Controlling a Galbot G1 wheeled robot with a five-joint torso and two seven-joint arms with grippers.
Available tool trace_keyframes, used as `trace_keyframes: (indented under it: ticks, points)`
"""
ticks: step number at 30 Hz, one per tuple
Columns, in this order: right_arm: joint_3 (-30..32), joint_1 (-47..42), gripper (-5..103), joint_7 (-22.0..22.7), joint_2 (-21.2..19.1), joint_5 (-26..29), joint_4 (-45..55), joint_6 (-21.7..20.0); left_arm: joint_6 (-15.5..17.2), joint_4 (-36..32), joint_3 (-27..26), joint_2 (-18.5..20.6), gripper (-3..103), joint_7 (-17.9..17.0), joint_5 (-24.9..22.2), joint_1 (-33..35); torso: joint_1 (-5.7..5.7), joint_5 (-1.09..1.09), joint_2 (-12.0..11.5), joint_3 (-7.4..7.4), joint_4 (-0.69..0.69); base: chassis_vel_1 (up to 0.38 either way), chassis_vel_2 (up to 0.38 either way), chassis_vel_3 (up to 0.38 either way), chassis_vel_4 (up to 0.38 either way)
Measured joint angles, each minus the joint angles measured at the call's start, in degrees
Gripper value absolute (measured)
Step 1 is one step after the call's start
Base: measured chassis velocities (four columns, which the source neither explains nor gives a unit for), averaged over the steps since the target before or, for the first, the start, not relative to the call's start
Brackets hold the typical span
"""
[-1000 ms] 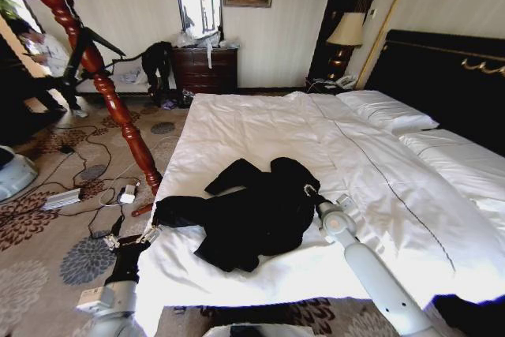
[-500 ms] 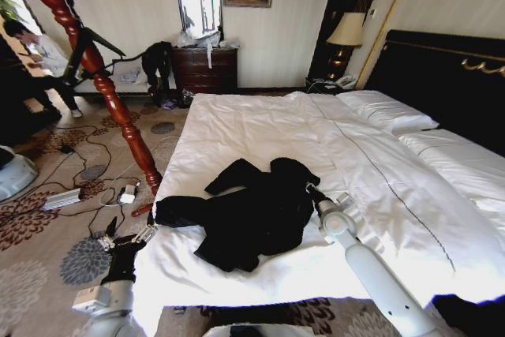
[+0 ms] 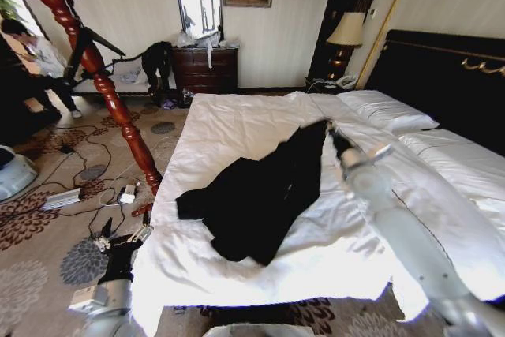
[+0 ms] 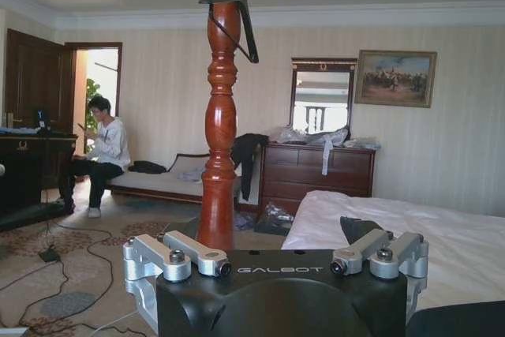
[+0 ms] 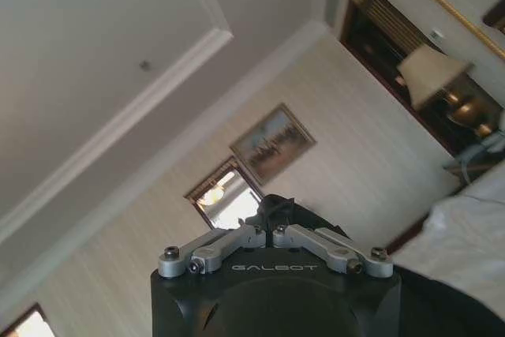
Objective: Pick up the clothes from the bed and hang them on the clothes hanger.
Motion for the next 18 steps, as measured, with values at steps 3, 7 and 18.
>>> trace_keyframes:
  ticks: [3,7,18]
  points:
    - [0.0,2.12,0,0.36,-0.6,0.67,1.49,0.16,0.0,-0.1,-0.18,0.03,100,-0.12,-0.28,-0.02,0.0,-0.01,0.0,0.0,0.0,0.0,0.0,0.0,0.0]
    - [0.15,1.26,0,-0.67,-1.72,0.22,8.6,0.93,-0.08,0.02,-0.32,-0.06,100,-0.29,-0.43,-0.02,0.0,-0.02,0.0,-0.01,0.0,0.0,0.0,0.0,0.0]
    - [-8.34,-29.8,0,-7.86,3.5,-21.46,12.86,2.77,-0.18,1.61,0.79,-0.25,100,-0.35,-0.11,-0.25,-0.01,0.02,0.01,-0.02,-0.03,0.0,0.0,0.0,0.0]
